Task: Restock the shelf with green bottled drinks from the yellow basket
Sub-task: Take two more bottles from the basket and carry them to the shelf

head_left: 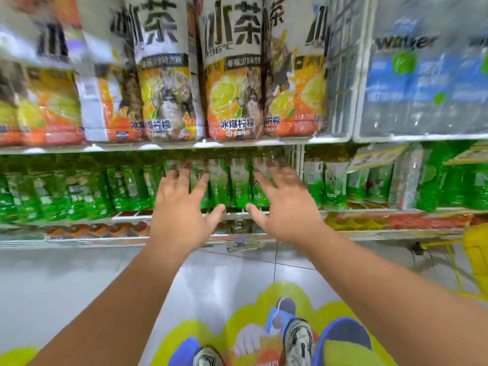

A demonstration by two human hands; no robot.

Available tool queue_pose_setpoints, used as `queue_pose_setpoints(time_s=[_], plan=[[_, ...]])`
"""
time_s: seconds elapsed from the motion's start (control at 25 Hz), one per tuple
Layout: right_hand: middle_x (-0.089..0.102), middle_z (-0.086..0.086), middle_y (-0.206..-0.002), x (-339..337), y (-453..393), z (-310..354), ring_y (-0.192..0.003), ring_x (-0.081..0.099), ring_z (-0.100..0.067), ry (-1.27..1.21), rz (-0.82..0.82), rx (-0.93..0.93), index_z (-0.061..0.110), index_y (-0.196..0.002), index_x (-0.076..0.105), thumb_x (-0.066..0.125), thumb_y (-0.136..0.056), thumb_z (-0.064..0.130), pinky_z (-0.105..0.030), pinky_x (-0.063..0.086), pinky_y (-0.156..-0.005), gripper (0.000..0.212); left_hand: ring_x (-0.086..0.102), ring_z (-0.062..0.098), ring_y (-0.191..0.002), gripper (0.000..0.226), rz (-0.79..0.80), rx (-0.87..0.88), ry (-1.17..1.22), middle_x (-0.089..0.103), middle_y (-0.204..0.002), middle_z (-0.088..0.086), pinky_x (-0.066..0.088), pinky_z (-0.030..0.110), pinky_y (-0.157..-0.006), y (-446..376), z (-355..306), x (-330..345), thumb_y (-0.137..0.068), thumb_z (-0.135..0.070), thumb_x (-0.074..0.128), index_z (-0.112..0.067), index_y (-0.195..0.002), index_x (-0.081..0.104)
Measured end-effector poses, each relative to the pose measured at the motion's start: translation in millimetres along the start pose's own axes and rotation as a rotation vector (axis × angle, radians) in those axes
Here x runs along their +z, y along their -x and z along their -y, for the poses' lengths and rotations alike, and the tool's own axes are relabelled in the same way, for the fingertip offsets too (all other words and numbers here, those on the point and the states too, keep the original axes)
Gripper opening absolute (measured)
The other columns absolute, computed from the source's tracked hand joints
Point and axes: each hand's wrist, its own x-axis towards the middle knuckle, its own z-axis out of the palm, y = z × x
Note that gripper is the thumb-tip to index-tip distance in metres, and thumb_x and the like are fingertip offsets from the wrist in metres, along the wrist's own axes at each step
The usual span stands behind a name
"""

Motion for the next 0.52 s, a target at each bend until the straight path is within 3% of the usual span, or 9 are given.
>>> queue_pose_setpoints(time_s=[0.16, 0.32, 0.52], plan=[[0.032, -0.012, -0.165, -50, 75, 17, -0.153, 0.025, -0.034, -0.057, 0.010, -0.009, 0.019, -0.155, 0.042, 0.033, -0.089, 0.067, -0.053, 0.030, -0.120, 0.083, 0.032, 0.041, -0.146, 0.081, 0.076, -0.020, 0.069, 0.035, -0.161, 0.016, 0.028, 0.056, -0.118, 70, -30, -60, -0.086, -0.070, 0.035, -0.024, -0.153, 0.044], [0.032, -0.010, -0.165, -111, 149, 20, -0.154, 0.026, -0.031, -0.115, -0.010, 0.002, 0.019, -0.155, 0.043, 0.034, -0.086, 0.066, -0.049, 0.030, -0.122, 0.084, 0.033, 0.038, -0.147, 0.083, 0.042, -0.132, 0.150, 0.034, -0.162, 0.012, 0.032, 0.054, -0.117, 124, -54, -138, -0.084, -0.072, 0.034, -0.027, -0.152, 0.046], [-0.002, 0.003, -0.172, -173, 216, 21, -0.158, -0.007, -0.020, -0.059, -0.040, 0.016, 0.030, -0.164, 0.005, 0.028, -0.095, 0.070, -0.040, 0.008, -0.128, 0.083, 0.007, 0.027, -0.156, 0.079, -0.067, -0.033, 0.140, 0.012, -0.170, 0.002, 0.013, 0.047, -0.126, 174, -77, -215, -0.090, -0.074, 0.036, -0.037, -0.159, 0.026]])
